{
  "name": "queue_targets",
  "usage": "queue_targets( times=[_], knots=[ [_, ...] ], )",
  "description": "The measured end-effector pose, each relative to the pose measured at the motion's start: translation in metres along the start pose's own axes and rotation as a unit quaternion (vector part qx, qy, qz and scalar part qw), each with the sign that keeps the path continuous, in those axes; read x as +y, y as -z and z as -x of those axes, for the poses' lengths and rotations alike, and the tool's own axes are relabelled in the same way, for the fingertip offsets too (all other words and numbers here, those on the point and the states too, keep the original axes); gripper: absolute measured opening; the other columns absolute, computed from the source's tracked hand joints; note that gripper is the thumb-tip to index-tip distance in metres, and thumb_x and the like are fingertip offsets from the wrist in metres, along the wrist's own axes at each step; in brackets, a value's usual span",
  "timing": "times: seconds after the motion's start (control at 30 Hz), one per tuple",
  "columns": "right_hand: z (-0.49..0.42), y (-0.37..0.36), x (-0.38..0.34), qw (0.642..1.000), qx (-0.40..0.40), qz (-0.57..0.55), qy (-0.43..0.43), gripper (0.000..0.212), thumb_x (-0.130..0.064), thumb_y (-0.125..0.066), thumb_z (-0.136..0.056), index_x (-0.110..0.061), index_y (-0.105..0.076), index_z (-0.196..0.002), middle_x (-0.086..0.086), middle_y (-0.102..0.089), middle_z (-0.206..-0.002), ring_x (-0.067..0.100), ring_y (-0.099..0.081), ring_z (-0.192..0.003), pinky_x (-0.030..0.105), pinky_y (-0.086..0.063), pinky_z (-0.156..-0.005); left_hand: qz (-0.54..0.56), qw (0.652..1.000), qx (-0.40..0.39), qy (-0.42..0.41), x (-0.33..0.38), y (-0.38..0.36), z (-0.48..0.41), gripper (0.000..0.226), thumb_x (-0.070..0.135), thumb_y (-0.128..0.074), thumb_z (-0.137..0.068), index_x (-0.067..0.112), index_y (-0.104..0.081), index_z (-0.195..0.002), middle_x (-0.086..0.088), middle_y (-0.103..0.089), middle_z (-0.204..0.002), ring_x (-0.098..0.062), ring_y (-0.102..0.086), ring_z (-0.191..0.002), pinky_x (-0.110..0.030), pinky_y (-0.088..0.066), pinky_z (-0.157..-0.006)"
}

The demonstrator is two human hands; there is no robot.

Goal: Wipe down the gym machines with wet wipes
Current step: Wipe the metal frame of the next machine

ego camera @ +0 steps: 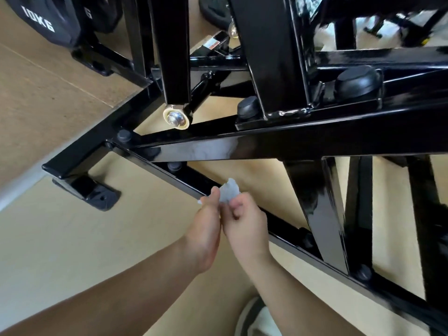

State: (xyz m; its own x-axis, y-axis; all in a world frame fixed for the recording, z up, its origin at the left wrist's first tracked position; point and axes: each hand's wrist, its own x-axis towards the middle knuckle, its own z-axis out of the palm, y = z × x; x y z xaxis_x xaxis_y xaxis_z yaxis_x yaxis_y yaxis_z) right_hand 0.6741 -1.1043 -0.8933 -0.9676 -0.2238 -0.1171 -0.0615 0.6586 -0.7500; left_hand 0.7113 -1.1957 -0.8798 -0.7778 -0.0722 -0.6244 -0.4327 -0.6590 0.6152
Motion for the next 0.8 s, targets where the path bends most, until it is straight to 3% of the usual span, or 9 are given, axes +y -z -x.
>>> queue_targets(
  times=[0.03, 0.13, 0.23, 0.3, 0.4, 0.5, 0.67, 0.73, 0.8],
  knots=[
    [0.002, -0.003, -0.002, 0.999, -0.013, -0.004, 0.044, 0.005, -0.024, -0.064, -0.098, -0.026, -0.061, -0.099, -0.008, -0.069, -0.082, 0.011, -0.064, -0.077, 0.031, -0.056, -0.071, 0.017, 1.0, -0.018, -0.002, 0.002, 0.002, 0.003, 0.062, 0.056, -0.027, -0.109, 0.014, -0.068, -0.128, -0.004, -0.073, -0.126, -0.009, -0.064, -0.122, -0.03, -0.039, -0.113],
    [-0.002, -0.008, 0.003, 0.983, -0.049, 0.07, 0.161, 0.031, -0.011, -0.05, -0.101, -0.008, -0.063, -0.129, 0.003, -0.062, -0.13, 0.01, -0.055, -0.122, 0.002, -0.034, -0.099, 0.056, 0.998, -0.01, -0.014, 0.0, 0.014, -0.001, 0.06, 0.055, -0.023, -0.109, 0.02, -0.069, -0.128, 0.004, -0.071, -0.13, -0.005, -0.059, -0.129, -0.032, -0.035, -0.118],
    [-0.009, -0.017, 0.023, 0.953, -0.074, 0.185, 0.229, 0.044, -0.01, -0.049, -0.103, -0.001, -0.05, -0.146, 0.012, -0.046, -0.157, 0.021, -0.033, -0.152, 0.02, -0.022, -0.123, 0.047, 0.998, 0.016, -0.032, -0.002, 0.023, -0.002, 0.055, 0.051, -0.021, -0.11, 0.026, -0.067, -0.128, 0.014, -0.069, -0.131, -0.001, -0.053, -0.134, -0.033, -0.029, -0.123],
    [-0.012, -0.025, 0.03, 0.935, -0.064, 0.249, 0.243, 0.053, -0.014, -0.051, -0.105, -0.003, -0.038, -0.156, 0.011, -0.034, -0.165, 0.024, -0.02, -0.157, 0.037, -0.021, -0.128, 0.012, 0.998, 0.056, -0.039, -0.001, 0.029, 0.001, 0.051, 0.047, -0.025, -0.11, 0.026, -0.069, -0.123, 0.015, -0.072, -0.123, -0.003, -0.058, -0.127, -0.034, -0.033, -0.119],
    [-0.02, -0.031, 0.025, 0.926, -0.085, 0.306, 0.205, 0.067, -0.035, -0.042, -0.109, -0.008, -0.015, -0.164, 0.011, -0.018, -0.171, 0.026, -0.01, -0.159, 0.043, -0.012, -0.13, -0.033, 0.983, 0.177, -0.023, 0.003, 0.037, 0.002, 0.041, 0.044, -0.032, -0.109, 0.02, -0.064, -0.119, 0.005, -0.067, -0.12, -0.014, -0.062, -0.116, -0.041, -0.043, -0.113],
    [-0.037, -0.03, 0.01, 0.913, -0.092, 0.366, 0.154, 0.075, -0.054, -0.031, -0.107, -0.014, -0.005, -0.165, 0.01, -0.036, -0.16, 0.029, -0.034, -0.146, 0.042, -0.025, -0.123, -0.08, 0.967, 0.243, 0.013, 0.002, 0.045, -0.002, 0.052, 0.052, -0.031, -0.106, 0.015, -0.058, -0.131, -0.004, -0.061, -0.127, -0.025, -0.06, -0.116, -0.049, -0.045, -0.111],
    [-0.039, -0.016, 0.028, 0.88, -0.068, 0.443, 0.156, 0.077, -0.061, -0.032, -0.104, -0.016, -0.012, -0.164, 0.011, -0.054, -0.142, 0.029, -0.054, -0.129, 0.04, -0.042, -0.106, -0.206, 0.953, 0.223, 0.022, 0.008, 0.03, 0.003, 0.057, 0.053, -0.026, -0.107, 0.022, -0.043, -0.151, -0.008, -0.052, -0.147, -0.032, -0.051, -0.132, -0.046, -0.038, -0.114],
    [-0.026, -0.006, 0.055, 0.878, -0.025, 0.444, 0.178, 0.07, -0.052, -0.028, -0.107, -0.013, -0.012, -0.163, 0.015, -0.048, -0.153, 0.034, -0.046, -0.142, 0.045, -0.039, -0.116, -0.266, 0.942, 0.202, 0.018, 0.015, 0.023, 0.005, 0.058, 0.053, -0.023, -0.108, 0.02, -0.045, -0.15, -0.011, -0.054, -0.145, -0.032, -0.05, -0.132, -0.041, -0.038, -0.109],
    [-0.007, 0.009, 0.078, 0.868, -0.023, 0.452, 0.204, 0.071, -0.048, -0.021, -0.105, -0.01, -0.006, -0.164, 0.017, -0.028, -0.167, 0.033, -0.026, -0.155, 0.049, -0.028, -0.124, -0.306, 0.935, 0.179, 0.017, 0.022, 0.016, 0.009, 0.056, 0.05, -0.024, -0.109, 0.017, -0.046, -0.148, -0.009, -0.052, -0.147, -0.03, -0.048, -0.133, -0.034, -0.035, -0.101]
  ],
)
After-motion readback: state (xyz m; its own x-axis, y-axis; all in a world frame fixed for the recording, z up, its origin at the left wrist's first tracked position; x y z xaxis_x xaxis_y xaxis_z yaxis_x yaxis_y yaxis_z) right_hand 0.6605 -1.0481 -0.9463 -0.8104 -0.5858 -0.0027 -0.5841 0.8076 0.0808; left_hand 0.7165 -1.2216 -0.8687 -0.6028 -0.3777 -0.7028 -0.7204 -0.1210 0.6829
